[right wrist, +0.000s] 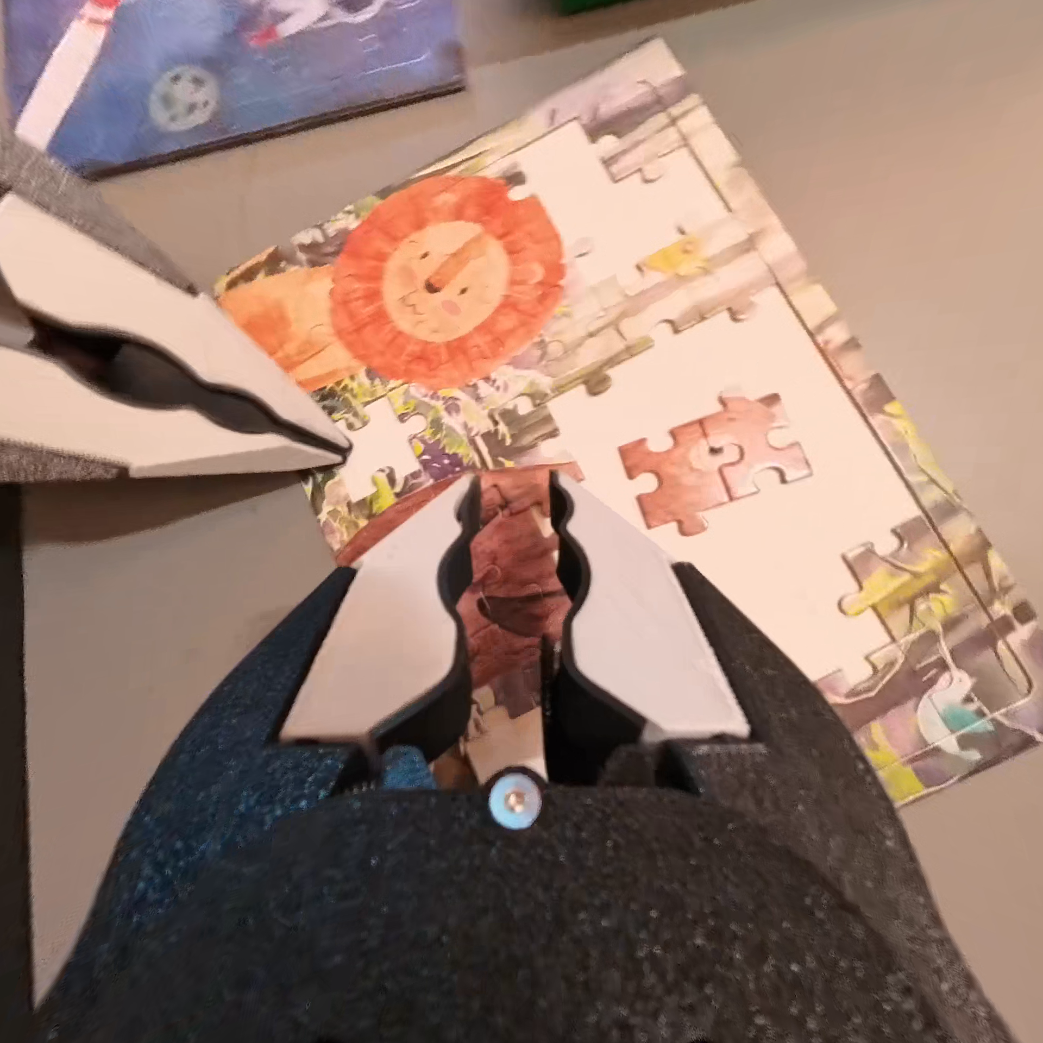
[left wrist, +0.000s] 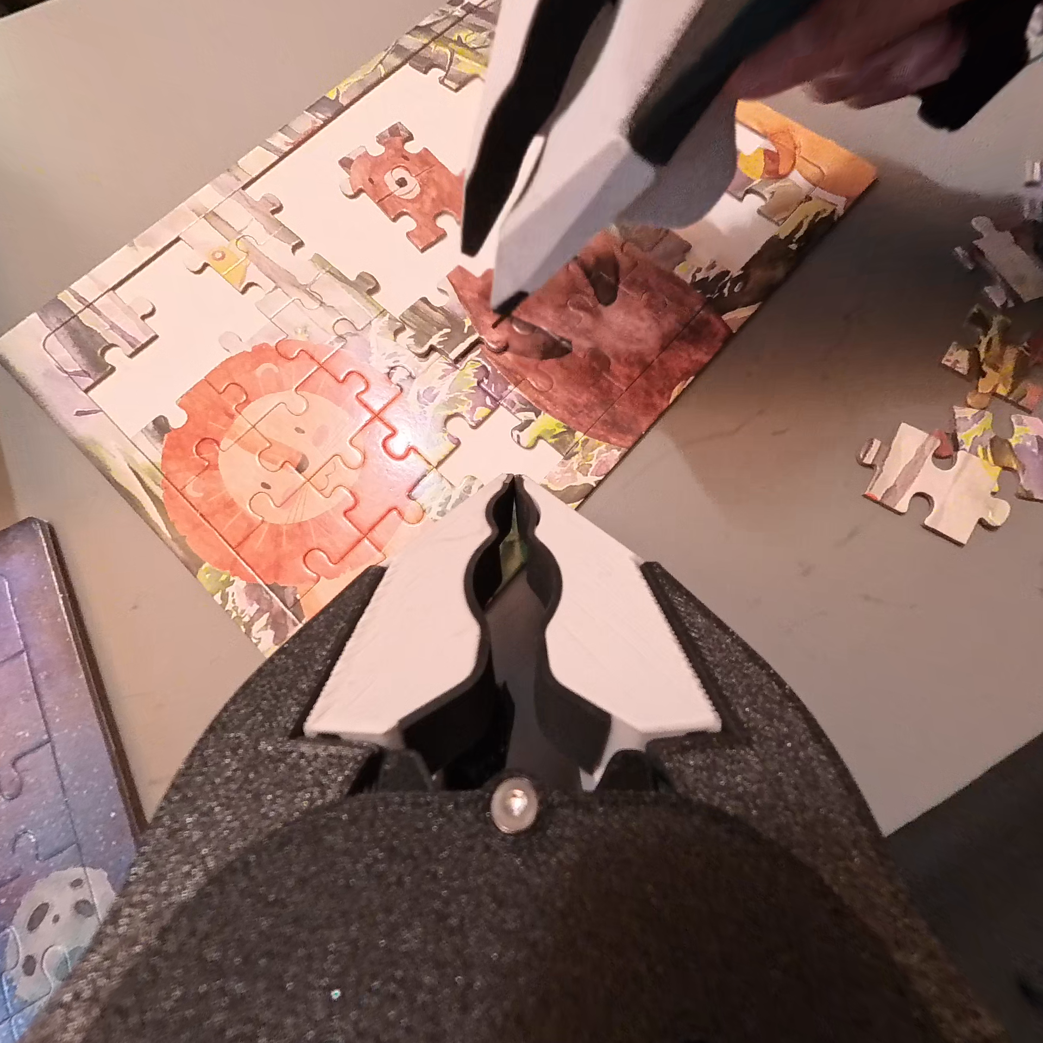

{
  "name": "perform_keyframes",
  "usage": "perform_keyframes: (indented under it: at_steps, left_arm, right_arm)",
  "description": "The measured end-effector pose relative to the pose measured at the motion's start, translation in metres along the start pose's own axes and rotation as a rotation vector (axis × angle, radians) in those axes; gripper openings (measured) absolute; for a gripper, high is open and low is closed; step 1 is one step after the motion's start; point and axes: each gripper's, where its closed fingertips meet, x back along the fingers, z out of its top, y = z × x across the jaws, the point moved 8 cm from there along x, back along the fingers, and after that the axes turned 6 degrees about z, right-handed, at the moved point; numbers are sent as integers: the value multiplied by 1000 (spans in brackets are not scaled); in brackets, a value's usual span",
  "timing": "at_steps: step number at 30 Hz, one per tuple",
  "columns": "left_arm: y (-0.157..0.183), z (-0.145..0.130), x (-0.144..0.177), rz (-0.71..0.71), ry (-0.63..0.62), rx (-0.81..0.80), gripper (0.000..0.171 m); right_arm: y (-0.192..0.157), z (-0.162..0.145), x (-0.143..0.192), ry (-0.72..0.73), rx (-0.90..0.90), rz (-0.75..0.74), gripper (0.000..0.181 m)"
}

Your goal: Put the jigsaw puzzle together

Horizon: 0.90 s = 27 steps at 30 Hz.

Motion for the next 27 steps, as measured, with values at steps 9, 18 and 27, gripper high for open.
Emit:
perform_keyframes:
  at_steps: [9,18,27]
  left_arm:
    - [1,0,0,-1,3,-6,0]
    - [1,0,0,-8,2,-3,0]
    - [1,0,0,-8,2,-2,0]
  right_arm:
    - [-3,-1,-14,-38,46,4,0]
    - [-1,6,-11,1,41,11,0]
    - [1,9,-24,-51,58,-33,0]
